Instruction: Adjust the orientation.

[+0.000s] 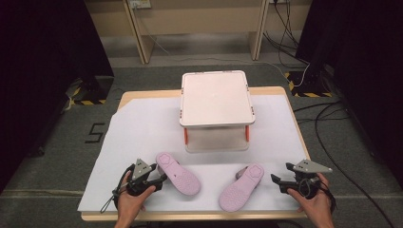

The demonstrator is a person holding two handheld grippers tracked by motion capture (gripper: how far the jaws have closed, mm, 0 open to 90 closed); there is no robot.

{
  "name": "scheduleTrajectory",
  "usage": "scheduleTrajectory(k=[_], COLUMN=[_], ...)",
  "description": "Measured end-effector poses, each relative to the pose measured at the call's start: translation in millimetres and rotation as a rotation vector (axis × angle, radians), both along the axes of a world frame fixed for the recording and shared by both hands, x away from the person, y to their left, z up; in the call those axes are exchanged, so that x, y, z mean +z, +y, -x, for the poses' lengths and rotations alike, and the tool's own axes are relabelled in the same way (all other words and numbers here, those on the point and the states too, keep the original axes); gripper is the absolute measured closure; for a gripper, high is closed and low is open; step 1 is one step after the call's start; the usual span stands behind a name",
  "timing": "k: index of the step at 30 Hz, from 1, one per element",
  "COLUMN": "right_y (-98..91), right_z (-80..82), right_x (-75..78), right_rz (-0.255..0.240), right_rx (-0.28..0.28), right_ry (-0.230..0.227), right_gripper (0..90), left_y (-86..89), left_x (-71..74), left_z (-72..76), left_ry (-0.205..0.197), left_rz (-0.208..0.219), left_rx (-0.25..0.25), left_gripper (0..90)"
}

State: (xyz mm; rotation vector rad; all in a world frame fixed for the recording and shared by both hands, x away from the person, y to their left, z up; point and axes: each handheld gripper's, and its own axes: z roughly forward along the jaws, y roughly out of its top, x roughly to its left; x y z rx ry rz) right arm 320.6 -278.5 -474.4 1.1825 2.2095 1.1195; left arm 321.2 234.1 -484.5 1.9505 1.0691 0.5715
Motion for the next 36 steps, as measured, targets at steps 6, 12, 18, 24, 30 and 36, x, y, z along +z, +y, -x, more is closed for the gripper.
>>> scheduleTrajectory(k=[6,12,18,24,30,36], right_y=[0.1,-1.0,-1.2,-0.8,-1.0,-0.9], right_z=[-0.1,-0.4,-0.1,0.1,0.1,-0.1], right_x=[0.1,0.1,0.7,0.6,0.7,0.1], right_rz=[0.000,-0.002,-0.005,-0.006,-0.006,-0.005], right_rx=[0.000,0.002,0.000,0.005,0.004,0.008], right_ry=[0.001,0.000,-0.002,0.001,0.000,0.002], right_gripper=[24.2,24.3,24.3,24.3,24.3,24.3], left_y=[-10.7,-20.9,-21.6,-20.6,-23.6,-35.4], left_x=[-1.0,4.0,4.2,3.7,1.7,2.6], left_z=[-13.3,-20.5,-17.7,-17.8,-14.6,-19.4], left_ry=[-0.017,-0.041,-0.020,0.005,0.015,0.000], left_rz=[0.029,0.022,0.075,0.113,0.092,0.105], left_rx=[0.018,0.028,0.046,0.064,0.048,-0.008], left_gripper=[41.1,41.3,38.0,38.1,34.9,63.3])
